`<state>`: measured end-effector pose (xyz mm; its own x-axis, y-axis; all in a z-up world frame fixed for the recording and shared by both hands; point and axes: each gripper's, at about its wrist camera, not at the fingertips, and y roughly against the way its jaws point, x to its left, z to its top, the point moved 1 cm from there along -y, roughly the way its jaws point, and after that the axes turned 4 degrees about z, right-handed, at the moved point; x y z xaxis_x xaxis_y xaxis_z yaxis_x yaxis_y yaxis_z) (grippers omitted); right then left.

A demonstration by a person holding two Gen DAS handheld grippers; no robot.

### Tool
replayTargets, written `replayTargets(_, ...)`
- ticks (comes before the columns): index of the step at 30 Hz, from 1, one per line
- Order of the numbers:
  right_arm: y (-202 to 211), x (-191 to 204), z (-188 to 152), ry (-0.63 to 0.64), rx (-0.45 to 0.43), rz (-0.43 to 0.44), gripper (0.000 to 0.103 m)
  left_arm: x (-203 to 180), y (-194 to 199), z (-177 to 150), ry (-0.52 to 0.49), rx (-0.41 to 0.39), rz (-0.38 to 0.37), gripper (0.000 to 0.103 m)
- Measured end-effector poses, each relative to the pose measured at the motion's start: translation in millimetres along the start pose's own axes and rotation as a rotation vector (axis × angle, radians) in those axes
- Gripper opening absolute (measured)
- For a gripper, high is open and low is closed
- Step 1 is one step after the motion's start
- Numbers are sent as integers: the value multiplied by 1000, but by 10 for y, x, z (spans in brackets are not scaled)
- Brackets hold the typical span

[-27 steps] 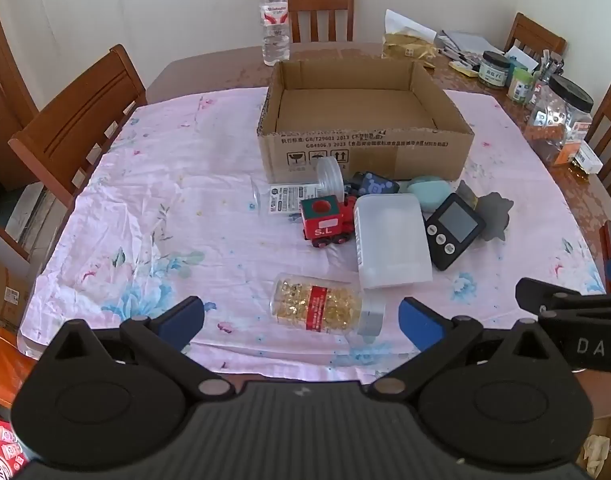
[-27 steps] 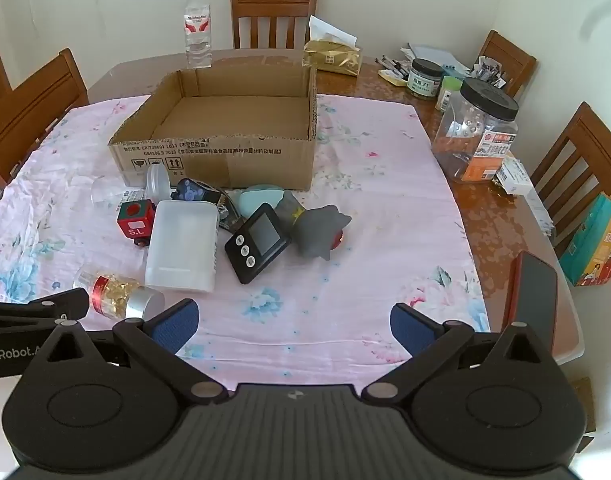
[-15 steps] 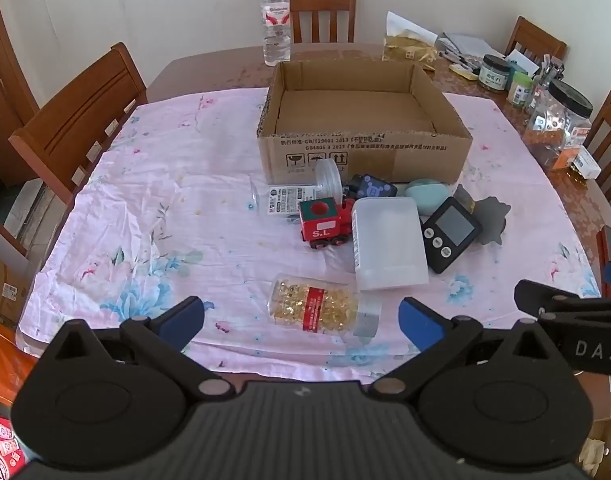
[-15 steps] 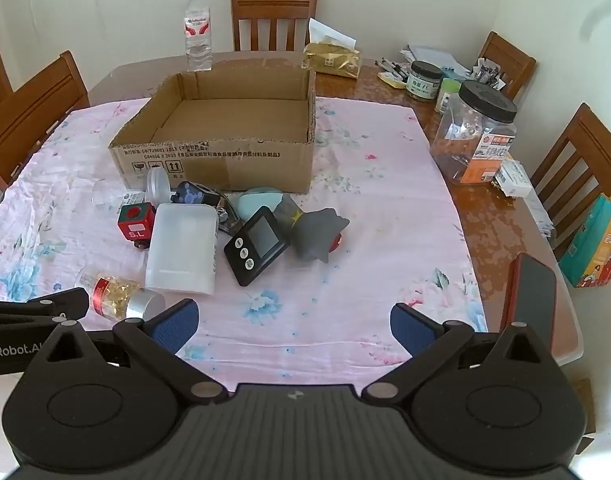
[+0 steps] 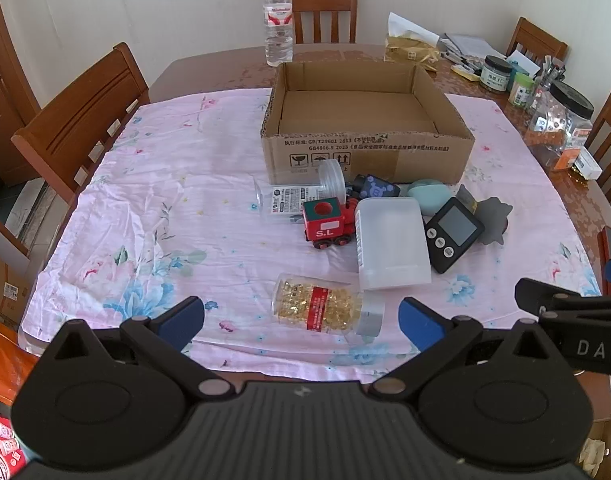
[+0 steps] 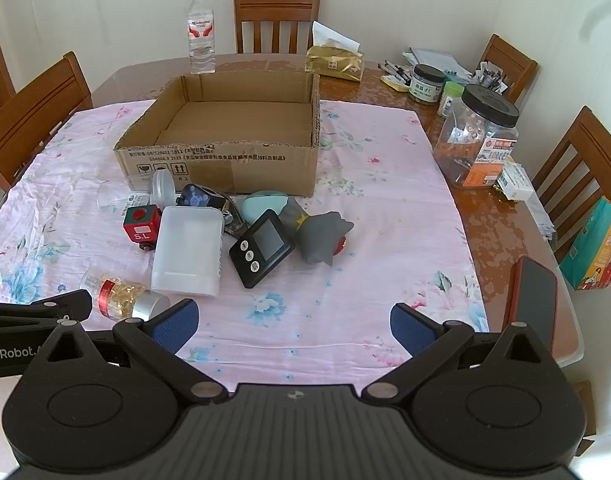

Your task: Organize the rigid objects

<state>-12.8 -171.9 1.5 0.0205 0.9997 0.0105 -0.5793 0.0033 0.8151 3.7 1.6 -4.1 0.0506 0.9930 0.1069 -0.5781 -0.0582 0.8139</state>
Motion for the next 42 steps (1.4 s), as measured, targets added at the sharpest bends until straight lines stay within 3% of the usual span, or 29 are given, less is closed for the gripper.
replayTargets(42,19,48,52,6,-8,1,103,40,16,23,2,-3,1,102)
